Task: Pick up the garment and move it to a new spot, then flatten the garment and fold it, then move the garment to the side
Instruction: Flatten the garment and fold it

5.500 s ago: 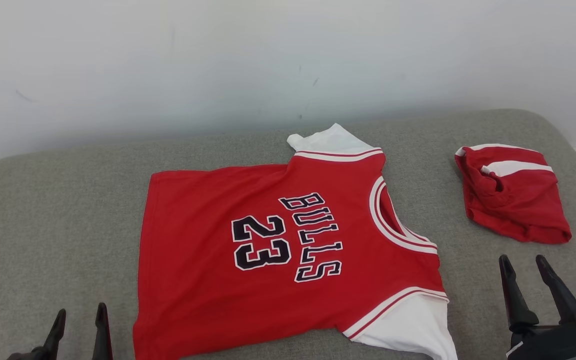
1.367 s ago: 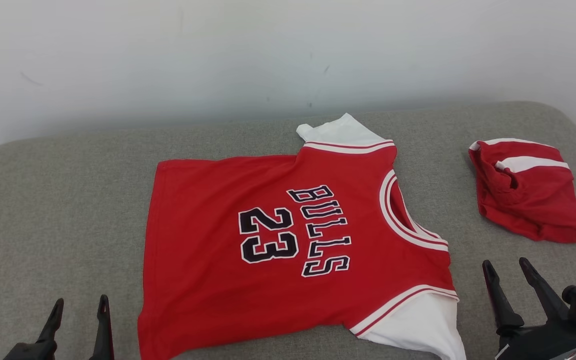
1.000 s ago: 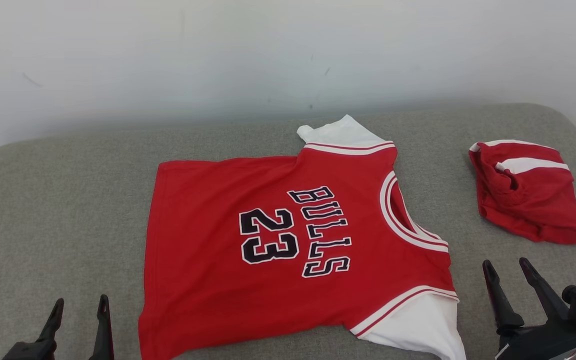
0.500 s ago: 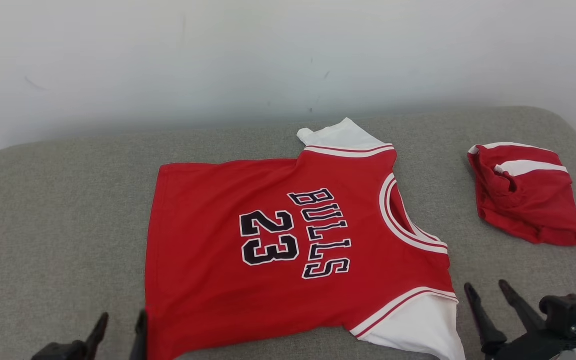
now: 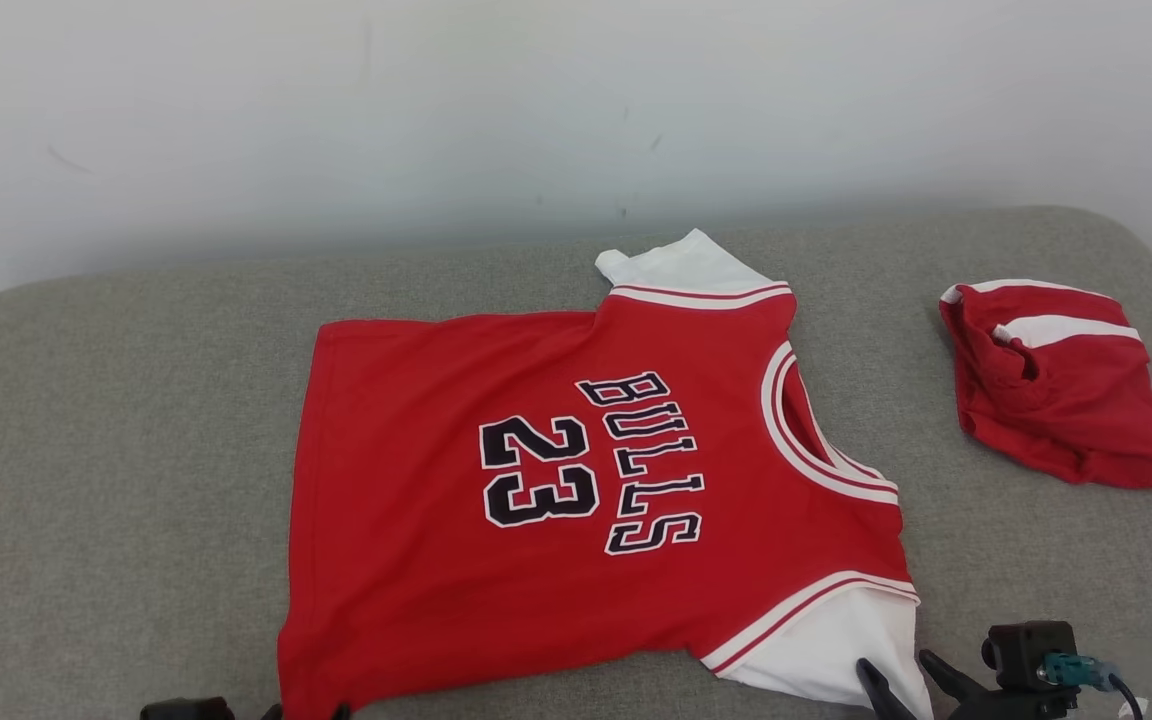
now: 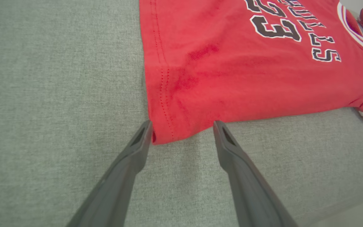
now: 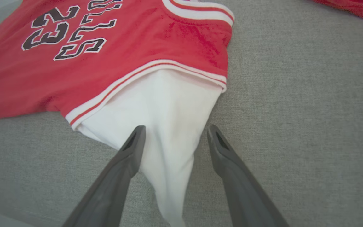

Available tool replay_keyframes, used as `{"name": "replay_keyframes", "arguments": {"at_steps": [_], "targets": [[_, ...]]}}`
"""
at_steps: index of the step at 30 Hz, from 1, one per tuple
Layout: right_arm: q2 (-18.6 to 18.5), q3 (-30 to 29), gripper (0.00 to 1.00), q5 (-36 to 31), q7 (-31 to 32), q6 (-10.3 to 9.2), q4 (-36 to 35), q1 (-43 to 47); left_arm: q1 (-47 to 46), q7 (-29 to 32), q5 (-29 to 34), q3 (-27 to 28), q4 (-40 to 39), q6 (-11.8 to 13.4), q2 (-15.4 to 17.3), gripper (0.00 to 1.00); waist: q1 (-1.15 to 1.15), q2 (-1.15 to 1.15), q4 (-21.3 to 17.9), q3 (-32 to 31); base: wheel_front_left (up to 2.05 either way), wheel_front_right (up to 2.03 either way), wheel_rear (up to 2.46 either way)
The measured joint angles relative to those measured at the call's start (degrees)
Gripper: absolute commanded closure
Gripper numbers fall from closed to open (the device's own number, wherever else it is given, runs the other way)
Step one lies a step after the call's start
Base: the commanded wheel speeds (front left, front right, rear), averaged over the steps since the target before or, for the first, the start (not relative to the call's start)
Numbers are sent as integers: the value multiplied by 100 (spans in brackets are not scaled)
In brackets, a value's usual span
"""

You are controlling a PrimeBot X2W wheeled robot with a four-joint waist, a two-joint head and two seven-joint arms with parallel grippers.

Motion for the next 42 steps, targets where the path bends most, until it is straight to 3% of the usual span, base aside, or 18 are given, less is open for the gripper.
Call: {"name": "replay_keyframes", "arguments": {"at_steps": [12, 13, 14, 15, 16, 30, 35, 42], "targets": [[167, 247, 0, -54, 425, 2, 548, -361, -483, 174, -326, -70, 872, -103, -222, 0, 0, 0, 7, 88, 0, 0, 0], [188, 266, 0, -55, 463, 2, 593, -378, -495, 174, -325, -84, 921, -103, -236, 40, 0, 0, 7, 93, 0, 0, 0], [212, 282, 46, -54, 485, -4, 625, -388, -526, 174, -323, -89, 991, -104, -238, 76, 0, 0, 6, 97, 0, 0, 0], [229, 302, 84, -55, 506, -4, 641, -406, -568, 176, -323, -92, 1053, -105, -233, 95, 0, 0, 4, 101, 0, 0, 0], [243, 310, 100, -54, 511, -3, 665, -431, -589, 175, -327, -87, 1090, -107, -231, 100, 0, 0, 4, 105, 0, 0, 0], [263, -42, 100, 331, 393, 163, 642, -419, -660, 18, -289, -57, 1200, -200, -26, 100, 0, 0, 3, 66, 0, 0, 0], [49, -213, 100, 469, 331, 303, 341, -247, -541, -103, -314, 75, 866, -203, 159, 100, 0, 0, 21, 24, 0, 0, 0], [-1, -309, 100, 793, 414, 536, -78, -202, -455, -153, -602, 26, 486, -248, 135, 100, 0, 0, 29, -34, 0, 0, 0]]}}
